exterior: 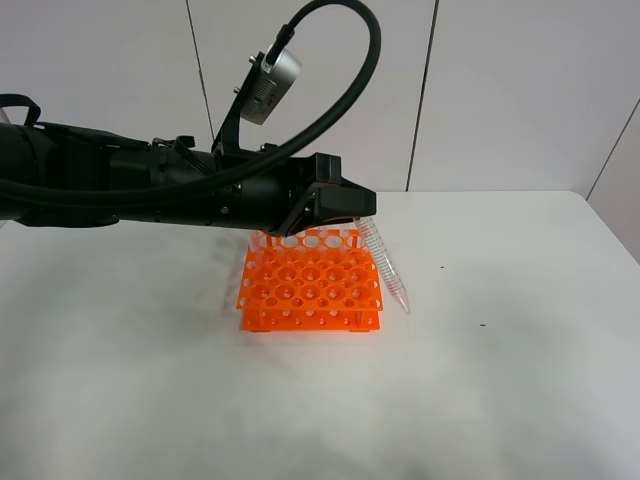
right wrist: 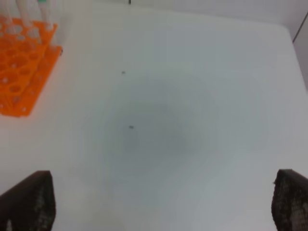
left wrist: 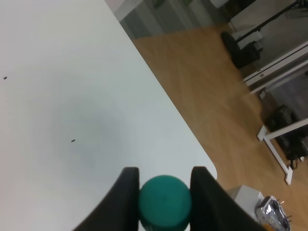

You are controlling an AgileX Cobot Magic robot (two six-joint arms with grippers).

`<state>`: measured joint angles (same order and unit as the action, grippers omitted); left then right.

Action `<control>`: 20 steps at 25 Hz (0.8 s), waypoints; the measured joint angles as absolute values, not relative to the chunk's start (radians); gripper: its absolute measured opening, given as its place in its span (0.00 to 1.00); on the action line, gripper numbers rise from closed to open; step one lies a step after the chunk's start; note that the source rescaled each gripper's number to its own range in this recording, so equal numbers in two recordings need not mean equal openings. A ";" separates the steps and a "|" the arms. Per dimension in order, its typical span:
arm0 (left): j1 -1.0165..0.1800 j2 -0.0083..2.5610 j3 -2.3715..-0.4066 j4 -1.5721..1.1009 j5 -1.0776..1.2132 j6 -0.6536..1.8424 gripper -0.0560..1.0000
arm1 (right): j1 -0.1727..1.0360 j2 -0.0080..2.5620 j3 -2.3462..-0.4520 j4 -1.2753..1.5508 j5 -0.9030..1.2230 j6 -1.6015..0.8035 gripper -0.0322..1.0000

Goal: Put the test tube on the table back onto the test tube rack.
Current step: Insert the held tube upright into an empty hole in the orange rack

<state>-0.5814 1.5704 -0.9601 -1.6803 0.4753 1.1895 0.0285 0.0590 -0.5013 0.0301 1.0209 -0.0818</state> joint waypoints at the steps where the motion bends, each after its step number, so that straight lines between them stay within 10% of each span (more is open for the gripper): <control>1: -0.581 1.570 -0.960 -1.680 0.475 1.190 0.07 | 0.029 0.044 -0.501 0.030 1.021 -0.082 1.00; 20: -0.581 1.570 -0.960 -1.677 0.478 1.190 0.07 | 0.029 -0.007 -0.501 0.030 1.020 -0.082 1.00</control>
<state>-0.5814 1.5704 -0.9601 -1.6769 0.4780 1.1895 0.0285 -0.0066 -0.5013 0.0301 1.0204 -0.0818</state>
